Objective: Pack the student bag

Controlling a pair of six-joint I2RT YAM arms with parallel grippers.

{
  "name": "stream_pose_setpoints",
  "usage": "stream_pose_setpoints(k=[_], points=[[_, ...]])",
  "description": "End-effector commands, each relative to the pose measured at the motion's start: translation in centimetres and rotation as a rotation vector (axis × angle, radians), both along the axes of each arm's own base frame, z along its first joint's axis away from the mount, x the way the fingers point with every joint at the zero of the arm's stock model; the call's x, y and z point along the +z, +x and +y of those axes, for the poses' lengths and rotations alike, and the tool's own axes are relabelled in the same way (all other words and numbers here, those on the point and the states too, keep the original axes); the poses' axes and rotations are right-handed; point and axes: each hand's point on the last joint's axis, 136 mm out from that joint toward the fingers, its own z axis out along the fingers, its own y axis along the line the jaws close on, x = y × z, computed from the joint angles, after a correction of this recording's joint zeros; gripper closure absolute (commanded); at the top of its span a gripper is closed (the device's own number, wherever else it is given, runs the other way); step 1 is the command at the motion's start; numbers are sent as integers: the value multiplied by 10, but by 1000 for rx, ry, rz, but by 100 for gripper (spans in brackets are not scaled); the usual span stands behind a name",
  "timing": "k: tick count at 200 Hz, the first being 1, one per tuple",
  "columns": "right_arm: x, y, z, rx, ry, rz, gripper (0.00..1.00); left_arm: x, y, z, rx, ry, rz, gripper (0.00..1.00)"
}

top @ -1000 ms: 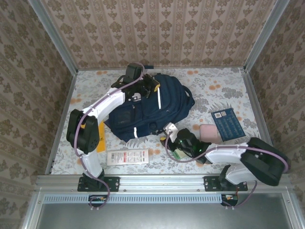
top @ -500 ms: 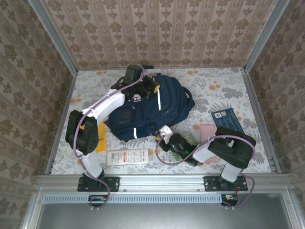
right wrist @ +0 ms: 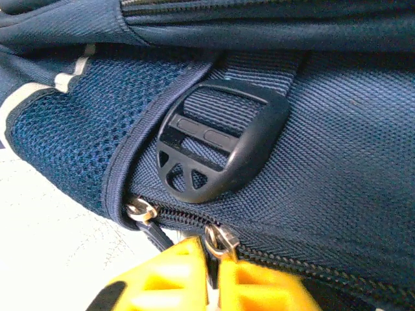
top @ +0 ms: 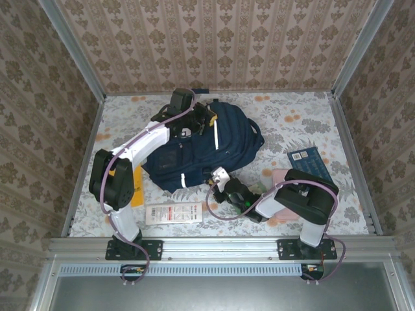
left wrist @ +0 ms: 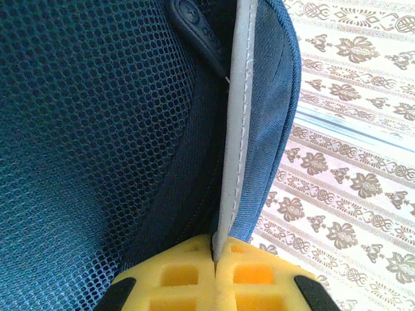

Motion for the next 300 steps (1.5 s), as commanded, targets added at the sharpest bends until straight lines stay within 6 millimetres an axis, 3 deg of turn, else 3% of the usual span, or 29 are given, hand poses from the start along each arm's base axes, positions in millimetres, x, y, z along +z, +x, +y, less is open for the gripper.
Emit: stream_pose_setpoints(k=[1,83,141,144,154,209,213,300], points=[[3,7,2,-27,21,8,100,43,3,3,16,-81,-84,100],[17,1,-21,-43,52,49,100,24,11,21,-4,27,-134,100],[30,-7,-33,28,126,154,100,15,4,25,-105,58,-205,100],[30,-7,-34,31,130,160,100,15,11,36,-84,63,-209,100],[32,-7,-37,38,140,177,100,15,11,39,-91,62,-216,100],[26,1,-68,-30,89,263,98,30,3,25,-182,13,-251,100],[35,2,-69,-29,95,244,98,31,2,24,-189,15,-254,100],[63,27,-128,-195,6,217,90,39,-7,14,-271,25,-261,100]])
